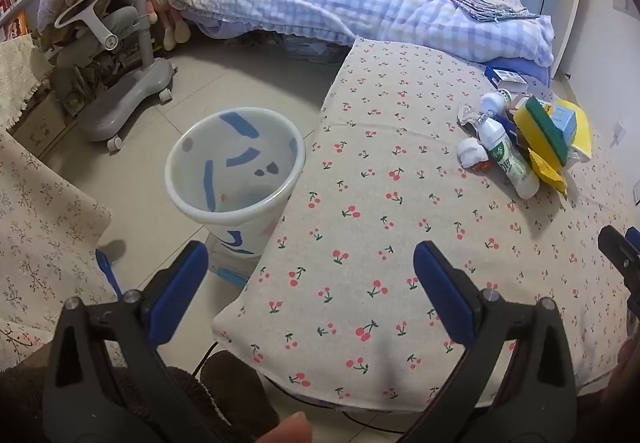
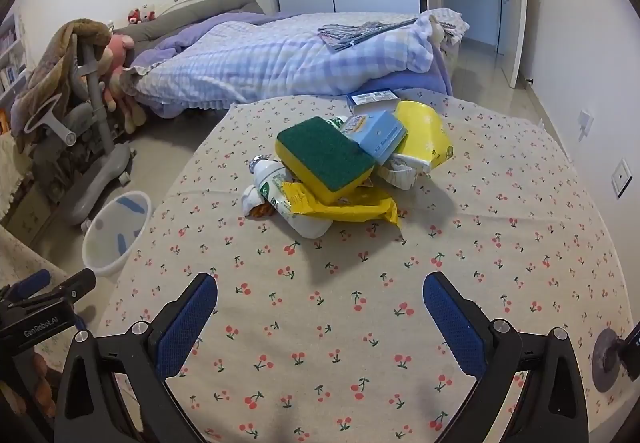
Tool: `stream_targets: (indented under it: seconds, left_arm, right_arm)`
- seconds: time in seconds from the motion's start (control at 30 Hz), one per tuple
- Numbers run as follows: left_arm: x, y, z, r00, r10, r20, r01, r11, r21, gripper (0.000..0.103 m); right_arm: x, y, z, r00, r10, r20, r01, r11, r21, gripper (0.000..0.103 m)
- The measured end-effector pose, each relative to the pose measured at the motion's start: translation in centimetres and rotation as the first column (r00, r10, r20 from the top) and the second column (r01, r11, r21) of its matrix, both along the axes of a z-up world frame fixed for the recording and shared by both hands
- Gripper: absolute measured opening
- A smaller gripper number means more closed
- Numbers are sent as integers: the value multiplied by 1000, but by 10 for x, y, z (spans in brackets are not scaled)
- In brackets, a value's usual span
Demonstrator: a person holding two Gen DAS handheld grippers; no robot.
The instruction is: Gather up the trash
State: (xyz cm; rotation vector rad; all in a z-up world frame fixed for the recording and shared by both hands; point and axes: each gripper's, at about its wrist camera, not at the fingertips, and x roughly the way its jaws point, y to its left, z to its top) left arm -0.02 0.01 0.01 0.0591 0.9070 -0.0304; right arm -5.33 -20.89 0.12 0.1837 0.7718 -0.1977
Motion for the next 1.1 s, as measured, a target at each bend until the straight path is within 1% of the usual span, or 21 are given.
stream_targets:
  seconds: [0.73, 1.0, 1.1]
  left_arm:
    - [0, 0, 0, 1000, 1, 2, -1, 1000, -4, 102]
    - [5, 1, 1, 1000, 9, -8, -9, 1000, -13, 102]
    - [3, 2, 2, 1000, 4, -2, -4, 1000, -10, 102]
  right_arm:
    - [0, 4, -3, 1000, 9, -10, -9, 1000, -6, 103]
    - [6, 2, -4, 1000, -4, -17, 4, 1000, 31, 103]
    - [4, 6, -2, 1000, 5, -7, -5, 1000, 20, 103]
